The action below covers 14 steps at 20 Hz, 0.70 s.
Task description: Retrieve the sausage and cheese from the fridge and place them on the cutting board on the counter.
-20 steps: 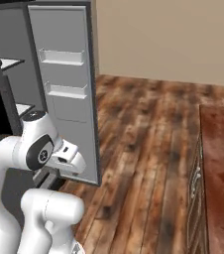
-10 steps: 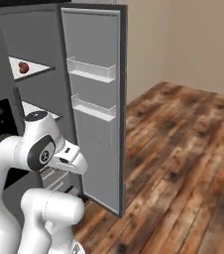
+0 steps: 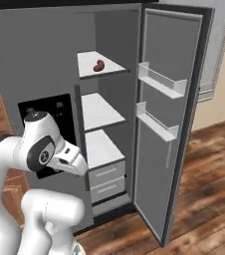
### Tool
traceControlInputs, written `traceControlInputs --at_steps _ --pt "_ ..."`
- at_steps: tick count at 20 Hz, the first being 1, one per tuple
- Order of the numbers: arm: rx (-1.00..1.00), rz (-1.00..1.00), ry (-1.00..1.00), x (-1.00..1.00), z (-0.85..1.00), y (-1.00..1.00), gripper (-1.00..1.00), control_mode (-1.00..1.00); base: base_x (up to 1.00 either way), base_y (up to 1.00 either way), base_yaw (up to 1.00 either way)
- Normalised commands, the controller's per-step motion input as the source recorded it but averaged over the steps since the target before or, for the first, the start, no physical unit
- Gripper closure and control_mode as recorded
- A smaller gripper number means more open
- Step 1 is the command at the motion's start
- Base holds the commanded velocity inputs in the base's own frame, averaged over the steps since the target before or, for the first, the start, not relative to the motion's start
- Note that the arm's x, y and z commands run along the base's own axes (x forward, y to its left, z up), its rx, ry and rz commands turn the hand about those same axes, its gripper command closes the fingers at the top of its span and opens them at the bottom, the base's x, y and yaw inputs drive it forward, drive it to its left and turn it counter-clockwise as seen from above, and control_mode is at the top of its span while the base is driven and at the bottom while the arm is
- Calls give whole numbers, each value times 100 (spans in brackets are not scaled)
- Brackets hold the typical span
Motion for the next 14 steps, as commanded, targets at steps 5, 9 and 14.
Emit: traceControlInputs --at_steps 5,9,14 --pt "0 0 0 0 0 0 -100 100 27 -58 36" --pt "0 0 0 0 0 0 -100 100 20 -77 20" --pt "0 0 0 0 0 0 -100 100 8 -61 32"
